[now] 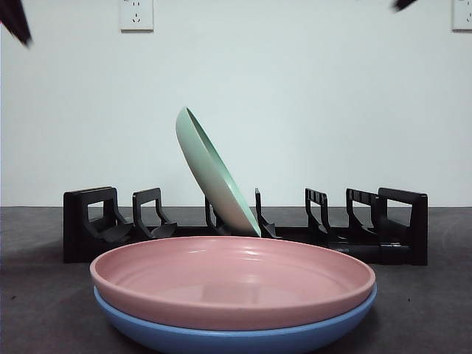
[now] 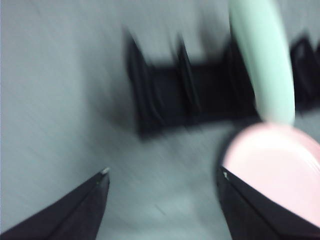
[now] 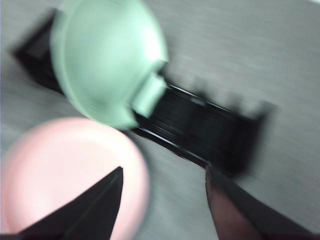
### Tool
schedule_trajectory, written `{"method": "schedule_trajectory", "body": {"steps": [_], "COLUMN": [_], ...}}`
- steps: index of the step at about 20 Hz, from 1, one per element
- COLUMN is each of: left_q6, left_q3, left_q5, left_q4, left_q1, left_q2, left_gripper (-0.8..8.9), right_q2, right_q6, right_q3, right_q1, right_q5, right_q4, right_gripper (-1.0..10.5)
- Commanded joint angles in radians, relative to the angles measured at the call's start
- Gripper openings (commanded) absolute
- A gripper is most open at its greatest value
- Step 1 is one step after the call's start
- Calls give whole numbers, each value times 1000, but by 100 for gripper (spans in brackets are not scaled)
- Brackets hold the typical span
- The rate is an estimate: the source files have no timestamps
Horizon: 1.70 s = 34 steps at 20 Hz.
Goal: Place the plate
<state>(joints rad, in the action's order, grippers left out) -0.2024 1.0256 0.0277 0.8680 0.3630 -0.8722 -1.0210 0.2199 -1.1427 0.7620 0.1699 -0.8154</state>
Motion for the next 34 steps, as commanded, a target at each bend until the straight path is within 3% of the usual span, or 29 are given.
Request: {"method": "schedule_trajectory", "body": {"steps": [1, 5, 10, 16, 28, 34], "left_q6": [161, 175, 168, 168, 168, 168], "left_q3": [38, 43, 43, 43, 43, 43], "left_q5": [4, 4, 3, 3, 3, 3], "left_q4": [0, -3, -19, -40, -54, -53], "left_q1": [-68, -164, -180, -180, -180, -180], "left_q2": [12, 3, 3, 3, 0, -6], "left_gripper": [345, 345, 345, 345, 345, 344], "right_q2": [-96, -342, -634, -801, -890, -911], "right_q6": [3, 5, 9, 13, 13, 16], "right_q3": [-24, -164, -426, -608, -626, -626], "right_q1": [-24, -84, -104, -100, -80, -63], "right_q5": [-150, -323, -467, -486, -486, -483], "right_q4": [106, 111, 87, 82, 134, 134], "right_gripper": [257, 257, 279, 279, 278, 124]}}
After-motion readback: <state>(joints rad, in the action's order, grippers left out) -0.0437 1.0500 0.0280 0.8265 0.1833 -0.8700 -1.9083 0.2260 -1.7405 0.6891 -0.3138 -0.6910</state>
